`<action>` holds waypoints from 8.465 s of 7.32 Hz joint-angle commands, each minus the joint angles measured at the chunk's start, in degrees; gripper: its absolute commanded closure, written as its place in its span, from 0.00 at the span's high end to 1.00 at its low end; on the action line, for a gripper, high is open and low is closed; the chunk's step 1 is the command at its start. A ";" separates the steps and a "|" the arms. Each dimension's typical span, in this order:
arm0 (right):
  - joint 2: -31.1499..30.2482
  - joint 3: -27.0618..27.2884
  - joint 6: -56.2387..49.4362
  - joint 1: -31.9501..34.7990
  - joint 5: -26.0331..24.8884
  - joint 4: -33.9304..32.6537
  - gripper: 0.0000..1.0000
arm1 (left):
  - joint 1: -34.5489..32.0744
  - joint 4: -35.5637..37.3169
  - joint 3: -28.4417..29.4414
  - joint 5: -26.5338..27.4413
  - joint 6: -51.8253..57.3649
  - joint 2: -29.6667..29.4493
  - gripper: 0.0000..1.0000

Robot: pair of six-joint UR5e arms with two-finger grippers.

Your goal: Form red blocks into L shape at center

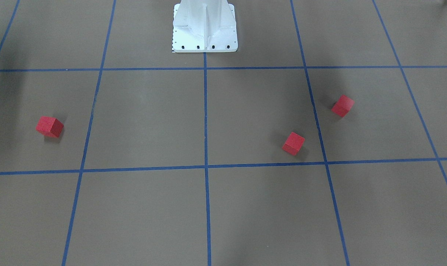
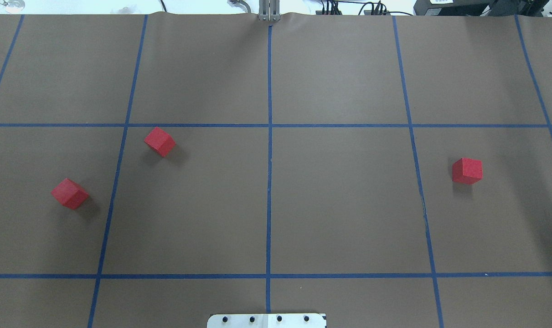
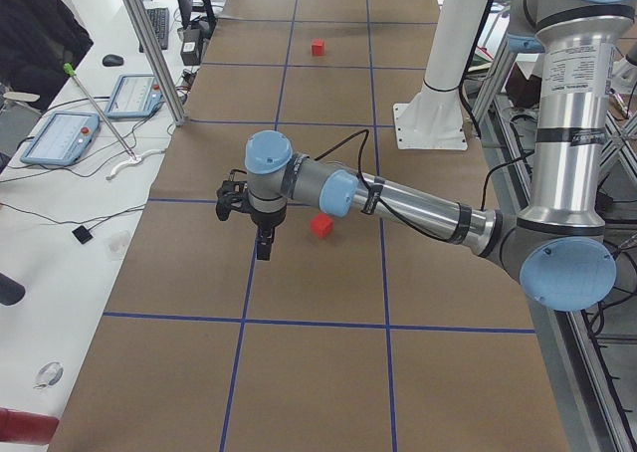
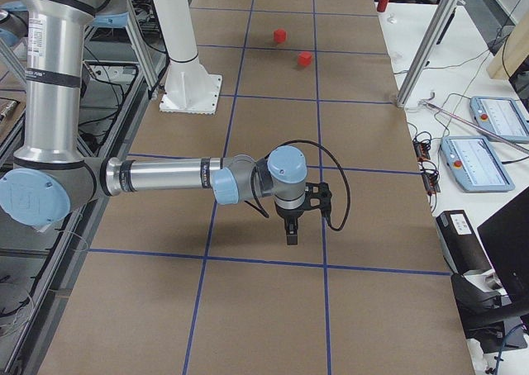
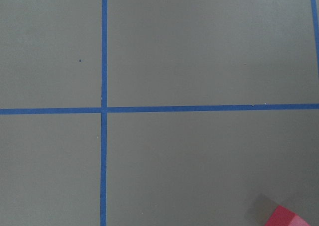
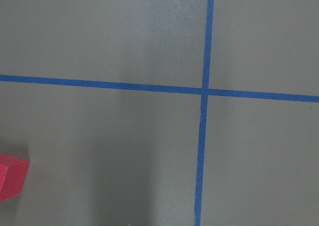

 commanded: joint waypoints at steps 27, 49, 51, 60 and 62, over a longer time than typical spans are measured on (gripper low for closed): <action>4.85 -2.61 56.25 -33.95 -10.37 24.41 0.93 | 0.37 -23.91 14.28 -2.45 0.02 5.47 1.00; 50.37 -12.17 71.98 -59.43 -26.63 1.03 0.00 | 0.37 -26.90 16.04 -4.74 -0.07 5.47 1.00; 50.20 -12.54 71.19 -59.70 -26.54 1.03 0.00 | 0.37 -26.90 15.95 -5.62 -0.15 5.47 1.00; 49.76 -13.86 71.01 -60.58 -26.63 0.86 0.46 | 0.37 -26.90 15.95 -5.62 -0.15 5.47 1.00; 50.03 -13.94 70.93 -62.06 -30.30 0.77 1.00 | 0.37 -26.90 15.60 -5.62 -0.15 5.47 1.00</action>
